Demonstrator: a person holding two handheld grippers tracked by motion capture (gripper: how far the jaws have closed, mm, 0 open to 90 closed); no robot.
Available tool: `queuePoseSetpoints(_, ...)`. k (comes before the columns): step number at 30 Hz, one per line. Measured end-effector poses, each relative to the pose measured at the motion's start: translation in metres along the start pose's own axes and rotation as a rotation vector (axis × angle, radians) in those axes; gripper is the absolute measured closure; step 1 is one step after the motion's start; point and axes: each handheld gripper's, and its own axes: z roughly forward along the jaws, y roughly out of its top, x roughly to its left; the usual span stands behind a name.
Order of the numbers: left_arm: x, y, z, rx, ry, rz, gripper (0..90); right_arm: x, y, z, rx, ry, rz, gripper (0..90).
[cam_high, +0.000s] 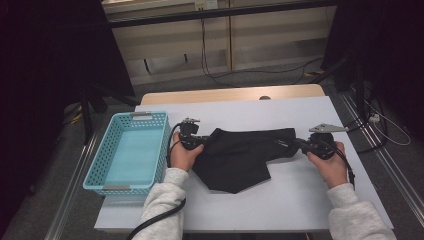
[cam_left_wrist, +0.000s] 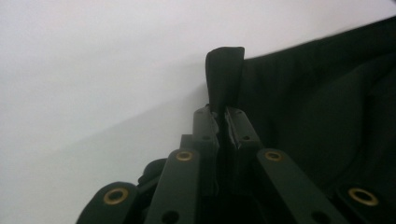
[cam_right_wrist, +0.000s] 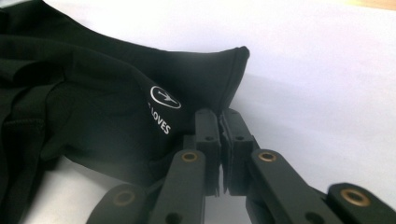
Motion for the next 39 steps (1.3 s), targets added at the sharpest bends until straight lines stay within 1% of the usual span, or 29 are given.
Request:
queuePoseSetpoints(3,0.000,0.008,-0.011,-0.042,-0.013,-0.010,83.9,-0.002,0.006,-0.005,-0.027,0.000,0.003,87.5)
queuePoseSetpoints(4,-0.001,0.011,-0.015,-0.056,-0.011,-0.005,83.9,-0.002,0.008,-0.006,-0.036,0.000,0.000,87.5)
queuePoseSetpoints(6,-0.001,0.016,-0.019,-0.072,-0.011,-0.010,84.0,-0.003,0.014,-0.009,-0.048,-0.004,-0.007,87.5)
queuePoseSetpoints(9,-0.003,0.021,-0.022,-0.096,-0.012,-0.008,84.1,-0.004,0.025,-0.013,-0.059,-0.014,-0.027,87.5)
queuePoseSetpoints(10,-0.004,0.022,-0.022,-0.095,-0.012,-0.007,84.0,-0.005,0.028,-0.015,-0.066,-0.014,-0.028,87.5)
queuePoseSetpoints(12,-0.004,0.024,-0.024,-0.116,-0.017,-0.013,84.0,-0.008,0.032,-0.017,-0.083,-0.016,-0.024,87.5)
queuePoseSetpoints(14,-0.005,0.026,-0.025,-0.120,-0.015,-0.016,84.1,-0.011,0.036,-0.018,-0.088,-0.021,-0.033,87.5)
queuePoseSetpoints(16,-0.006,0.028,-0.027,-0.123,-0.023,-0.016,84.1,-0.013,0.039,-0.019,-0.098,-0.024,-0.034,87.5)
queuePoseSetpoints(17,-0.007,0.029,-0.028,-0.137,-0.025,-0.020,84.1,-0.013,0.040,-0.020,-0.099,-0.028,-0.035,87.5)
queuePoseSetpoints(20,-0.010,0.032,-0.031,-0.143,-0.027,-0.013,84.1,-0.015,0.044,-0.021,-0.106,-0.027,-0.038,87.5)
queuePoseSetpoints(24,-0.012,0.031,-0.033,-0.144,-0.026,-0.005,84.1,-0.013,0.043,-0.020,-0.111,-0.026,-0.042,87.5)
queuePoseSetpoints(28,-0.011,0.029,-0.035,-0.148,-0.025,-0.012,84.1,-0.013,0.042,-0.020,-0.118,-0.024,-0.040,87.5)
queuePoseSetpoints(32,-0.011,0.030,-0.039,-0.158,-0.023,-0.006,84.2,-0.012,0.041,-0.020,-0.123,-0.018,-0.040,87.5)
queuePoseSetpoints(36,-0.011,0.029,-0.041,-0.154,-0.023,-0.007,84.2,-0.009,0.039,-0.018,-0.124,-0.009,-0.046,87.5)
queuePoseSetpoints(39,-0.011,0.027,-0.040,-0.149,-0.026,-0.011,84.2,-0.010,0.038,-0.017,-0.121,-0.006,-0.040,87.5)
